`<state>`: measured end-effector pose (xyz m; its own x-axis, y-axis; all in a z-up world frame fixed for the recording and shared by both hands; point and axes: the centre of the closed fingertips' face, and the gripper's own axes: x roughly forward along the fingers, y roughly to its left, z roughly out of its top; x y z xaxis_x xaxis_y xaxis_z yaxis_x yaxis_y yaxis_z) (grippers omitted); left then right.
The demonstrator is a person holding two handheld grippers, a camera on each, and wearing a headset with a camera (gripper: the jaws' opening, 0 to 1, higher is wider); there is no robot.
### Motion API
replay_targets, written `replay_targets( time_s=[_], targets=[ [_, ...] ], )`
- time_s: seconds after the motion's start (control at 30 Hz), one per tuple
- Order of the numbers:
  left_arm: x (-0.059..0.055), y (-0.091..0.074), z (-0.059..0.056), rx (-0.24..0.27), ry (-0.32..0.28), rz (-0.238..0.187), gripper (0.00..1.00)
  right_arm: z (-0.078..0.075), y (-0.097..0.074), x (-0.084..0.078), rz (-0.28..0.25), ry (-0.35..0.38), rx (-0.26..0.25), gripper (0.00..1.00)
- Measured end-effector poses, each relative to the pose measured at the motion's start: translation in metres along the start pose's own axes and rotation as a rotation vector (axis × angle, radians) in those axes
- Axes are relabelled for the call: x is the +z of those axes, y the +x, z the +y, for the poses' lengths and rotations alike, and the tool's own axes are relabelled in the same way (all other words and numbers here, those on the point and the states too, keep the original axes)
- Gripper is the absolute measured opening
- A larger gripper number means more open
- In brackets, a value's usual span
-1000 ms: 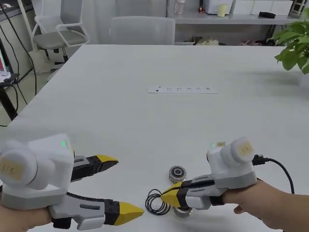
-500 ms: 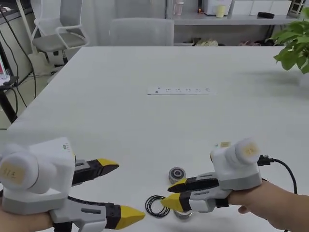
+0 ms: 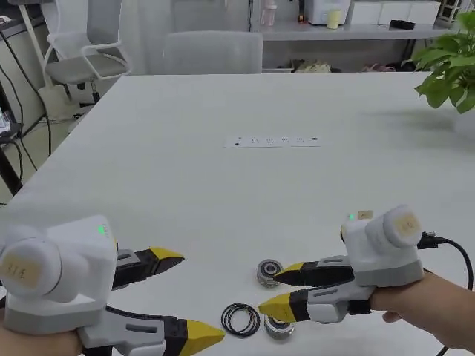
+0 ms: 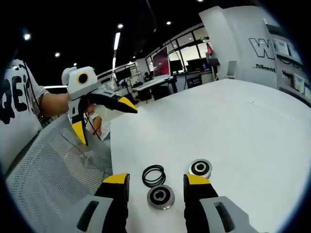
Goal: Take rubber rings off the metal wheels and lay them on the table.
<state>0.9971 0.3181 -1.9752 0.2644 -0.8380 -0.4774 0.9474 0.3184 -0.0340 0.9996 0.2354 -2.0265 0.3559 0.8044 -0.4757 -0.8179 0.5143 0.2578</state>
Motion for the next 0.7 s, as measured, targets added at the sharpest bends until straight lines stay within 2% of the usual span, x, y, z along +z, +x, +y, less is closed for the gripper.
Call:
replay_targets(
  time_s=[0.23,0.43,0.53,0.7],
  targets=[
    [0.006,0.000,-0.002,-0.003,-0.028,-0.032,0.72,-0.003,-0.021,-0.008,0.008,-0.026,-0.051,0.52],
    [0.002,0.000,-0.002,0.005,-0.014,-0.013,0.72,-0.004,-0.038,-0.013,0.010,-0.051,-0.093,0.58],
    [0.000,0.000,-0.002,0.008,-0.010,-0.009,0.72,-0.005,-0.047,-0.017,0.031,-0.075,-0.132,0.62],
    [-0.001,0.000,-0.001,0.016,-0.005,0.000,0.75,-0.006,-0.058,-0.025,0.063,-0.096,-0.166,0.67]
  ],
)
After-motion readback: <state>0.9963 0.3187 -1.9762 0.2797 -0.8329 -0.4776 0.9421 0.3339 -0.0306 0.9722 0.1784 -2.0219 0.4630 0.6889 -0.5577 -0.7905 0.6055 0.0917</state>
